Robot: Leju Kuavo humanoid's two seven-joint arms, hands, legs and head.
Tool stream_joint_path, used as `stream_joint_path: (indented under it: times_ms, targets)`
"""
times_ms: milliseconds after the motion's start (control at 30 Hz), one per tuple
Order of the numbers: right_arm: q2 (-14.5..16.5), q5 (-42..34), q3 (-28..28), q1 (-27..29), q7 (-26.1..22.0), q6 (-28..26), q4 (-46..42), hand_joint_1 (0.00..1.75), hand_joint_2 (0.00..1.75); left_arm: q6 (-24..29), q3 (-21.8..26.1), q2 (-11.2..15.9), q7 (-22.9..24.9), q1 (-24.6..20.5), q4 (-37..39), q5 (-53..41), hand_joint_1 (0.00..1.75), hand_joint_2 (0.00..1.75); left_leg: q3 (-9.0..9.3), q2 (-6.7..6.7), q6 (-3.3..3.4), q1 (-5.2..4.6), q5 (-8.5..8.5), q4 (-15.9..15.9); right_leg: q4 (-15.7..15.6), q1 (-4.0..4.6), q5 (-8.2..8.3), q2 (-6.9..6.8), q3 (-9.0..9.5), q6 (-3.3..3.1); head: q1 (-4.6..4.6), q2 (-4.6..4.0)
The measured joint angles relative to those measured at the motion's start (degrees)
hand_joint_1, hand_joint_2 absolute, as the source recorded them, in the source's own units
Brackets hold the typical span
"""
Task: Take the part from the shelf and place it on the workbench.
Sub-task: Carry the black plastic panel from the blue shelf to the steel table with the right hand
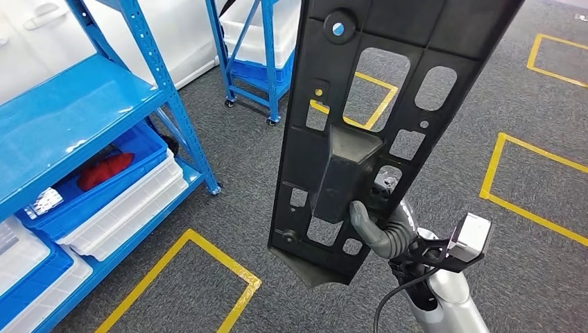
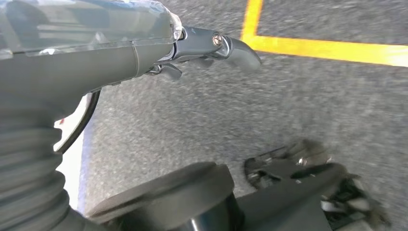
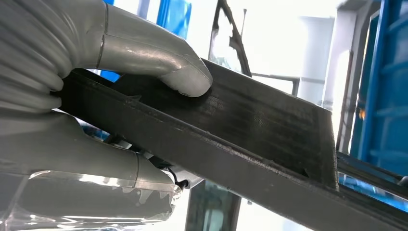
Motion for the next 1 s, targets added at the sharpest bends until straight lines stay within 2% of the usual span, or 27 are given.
stream_joint_path:
  times_ms: [33,67,100,133,200,233,267,300,333,367,433,467,500,533,567,600,633,667,733,767,800,867,933,1000]
  targets:
    - [-0.01,-0.03,0.0,-0.01,0.09,0.0,0.12,1.75,1.75,-0.04,0.01,-0.02,0.01,-0.21,0.0,0.04,0.0,1.75,-1.6,-0.29,-0.02,-0.03,-0.99,3.32,0.05,0.1,-0.04,0.68,0.03,-0.06,0.01,0.0]
    - [-0.02,-0.07,0.0,0.01,0.2,0.01,0.24,1.75,1.75,-0.1,0.02,-0.05,0.12,-0.38,0.0,0.05,0.0,1.75,-2.39,-0.37,-0.01,-0.04,-0.83,4.78,0.13,0.19,-0.08,1.43,0.08,-0.08,0.01,0.0]
    - [-0.02,-0.09,0.0,0.03,0.31,0.02,0.37,1.75,1.75,-0.21,0.02,-0.11,0.28,-0.44,0.0,0.05,0.0,1.75,-2.14,-0.43,0.07,-0.02,0.52,3.92,0.25,0.24,-0.12,2.29,0.13,-0.06,0.01,0.0]
    - [-0.02,-0.14,0.0,0.04,0.39,0.04,0.44,1.75,1.75,-0.41,0.02,-0.18,0.39,-0.39,0.0,0.05,0.0,1.75,-0.96,-0.68,0.2,0.03,2.75,0.92,0.44,0.24,-0.2,3.17,0.18,0.01,0.01,0.0]
    - [-0.07,-0.3,0.0,0.05,0.38,0.12,0.53,1.75,1.75,-0.96,0.03,-0.26,0.1,-0.02,0.0,0.11,0.0,1.75,1.9,-2.74,0.53,0.24,6.59,-6.5,1.03,0.24,-0.4,4.8,-0.01,0.35,0.01,0.0]
    - [-0.13,-0.46,-0.01,0.04,0.33,0.18,0.58,1.75,1.75,-1.12,0.07,-0.28,-0.16,0.18,0.0,0.18,0.0,1.75,2.83,-3.86,0.67,0.35,7.3,-8.96,1.34,0.2,-0.41,5.49,-0.34,0.65,0.01,0.0]
    - [-0.24,-0.72,-0.03,0.05,0.27,0.28,0.67,1.75,1.75,-0.95,0.12,-0.29,-0.31,0.3,0.0,0.25,0.0,1.75,3.21,-4.67,0.84,0.34,7.3,-10.13,1.53,0.1,-0.33,6.1,-0.73,1.02,0.01,0.0]
    - [-0.38,-1.06,-0.06,0.04,0.21,0.37,0.77,1.75,1.75,-0.47,0.18,-0.29,-0.21,0.32,0.0,0.28,0.0,1.75,3.32,-4.82,1.04,0.24,7.12,-10.51,1.56,-0.02,-0.14,6.68,-1.07,1.45,0.01,0.0]
    - [-0.54,-1.43,-0.12,0.02,0.17,0.46,0.84,1.75,1.75,0.15,0.21,-0.31,0.02,0.26,0.0,0.28,0.0,1.75,3.47,-4.3,1.38,0.2,7.17,-10.87,1.48,-0.2,0.04,7.15,-1.3,1.88,0.01,0.0]
    - [-0.71,-1.81,-0.19,-0.02,0.15,0.51,0.91,1.75,1.75,0.74,0.25,-0.31,0.07,0.2,0.0,0.31,0.0,1.75,3.64,-3.69,1.77,0.16,7.41,-11.22,1.6,-0.25,-0.01,6.65,-1.46,2.21,0.01,0.0]
    - [-0.93,-2.36,-0.3,-0.36,0.1,0.49,1.05,1.75,1.75,1.34,0.32,-0.28,-0.78,0.28,0.0,0.48,0.0,1.75,4.04,-2.27,2.49,0.28,7.83,-11.95,4.39,-0.15,-1.69,3.72,-2.83,2.69,0.02,0.0]
    - [-0.96,-2.51,-0.32,-0.49,-0.03,0.48,1.16,1.75,1.75,1.5,0.37,-0.22,-1.52,0.41,0.0,0.63,0.0,1.75,4.13,-1.53,2.68,0.22,7.87,-12.09,7.62,-0.16,-3.34,1.87,-4.42,2.88,0.02,0.0]
    - [-0.96,-2.6,-0.31,-0.57,-0.21,0.48,1.32,1.75,1.75,1.71,0.43,-0.16,-2.15,0.55,0.0,0.8,0.0,1.75,4.13,-0.8,2.78,0.15,7.85,-12.12,11.54,-0.27,-5.1,0.78,-6.41,3.09,0.02,0.0]
    - [-0.95,-2.63,-0.3,-0.52,-0.42,0.5,1.52,1.75,1.75,1.97,0.55,-0.09,-2.59,0.64,0.0,0.99,0.0,1.75,4.11,-0.07,2.8,0.08,7.8,-12.11,15.17,-0.44,-6.38,0.3,-8.28,3.28,0.02,0.0]
    - [-0.94,-2.64,-0.29,-0.44,-0.6,0.57,1.75,1.75,1.75,2.22,0.68,-0.03,-2.86,0.69,0.0,1.19,0.0,1.75,4.13,0.63,2.77,0.05,7.74,-12.11,17.28,-0.6,-6.72,0.09,-9.39,3.41,0.02,0.0]
    - [-0.94,-2.63,-0.27,-0.41,-0.7,0.7,1.98,1.75,1.75,2.42,0.81,0.03,-3.02,0.7,0.0,1.33,0.0,1.75,4.18,1.27,2.68,0.04,7.66,-12.1,17.18,-0.72,-6.0,-0.06,-9.34,3.5,0.02,0.0]
    - [-0.94,-2.62,-0.26,-0.44,-0.76,0.83,2.17,1.75,1.75,2.59,0.92,0.08,-3.15,0.69,0.0,1.41,0.0,1.75,4.31,1.9,2.55,0.04,7.53,-12.1,14.51,-0.79,-4.32,-0.38,-7.91,3.52,0.02,0.0]
    - [-0.93,-2.61,-0.25,-0.54,-0.8,0.95,2.3,1.75,1.75,2.7,0.98,0.11,-3.24,0.68,0.0,1.43,0.0,1.75,4.51,2.44,2.37,0.03,7.37,-12.09,10.11,-0.82,-2.4,-1.15,-5.51,3.45,0.02,0.0]
    - [-0.88,-2.6,-0.19,-0.8,-0.86,1.05,2.46,1.75,1.75,2.84,1.1,0.19,-3.39,0.65,-0.01,1.43,0.0,1.75,4.87,3.36,1.86,-0.21,6.97,-12.12,2.88,-0.39,-0.29,-3.07,-1.53,2.8,0.02,0.0]
    - [-0.81,-2.58,-0.15,-0.93,-0.88,1.07,2.54,1.75,1.75,2.88,1.16,0.22,-3.44,0.64,-0.02,1.43,0.0,1.75,5.03,3.73,1.54,-0.33,6.79,-12.15,1.33,-0.13,-0.2,-3.56,-0.75,2.38,0.02,0.0]
    - [-0.74,-2.57,-0.1,-1.02,-0.9,1.07,2.62,1.75,1.75,2.9,1.22,0.26,-3.48,0.62,-0.02,1.43,0.0,1.75,5.16,4.15,1.21,-0.43,6.67,-12.22,1.18,0.15,-0.43,-3.43,-0.75,1.94,0.01,0.0]
    - [-0.62,-2.54,-0.05,-1.11,-0.9,1.05,2.72,1.75,1.75,2.93,1.28,0.29,-3.51,0.55,-0.04,1.43,0.0,1.75,5.56,4.84,0.48,-0.31,6.33,-12.29,0.84,0.16,-0.35,-2.19,-0.71,1.2,0.01,0.0]
    - [-0.48,-2.54,0.0,-1.34,-0.99,1.05,2.75,1.75,1.75,2.94,1.31,0.3,-3.54,0.49,-0.06,1.47,0.0,1.75,4.87,3.41,0.0,-0.09,4.6,-9.93,0.33,-0.06,-0.19,-1.06,-0.29,0.4,0.01,0.0]
    - [-0.24,-2.56,0.13,-1.6,-1.16,1.09,2.88,1.75,1.75,3.11,1.39,0.3,-3.63,0.5,-0.07,1.62,0.0,1.75,1.59,0.8,-0.13,0.03,1.09,-2.95,0.1,-0.06,-0.17,0.01,-0.04,-0.16,0.01,0.0]
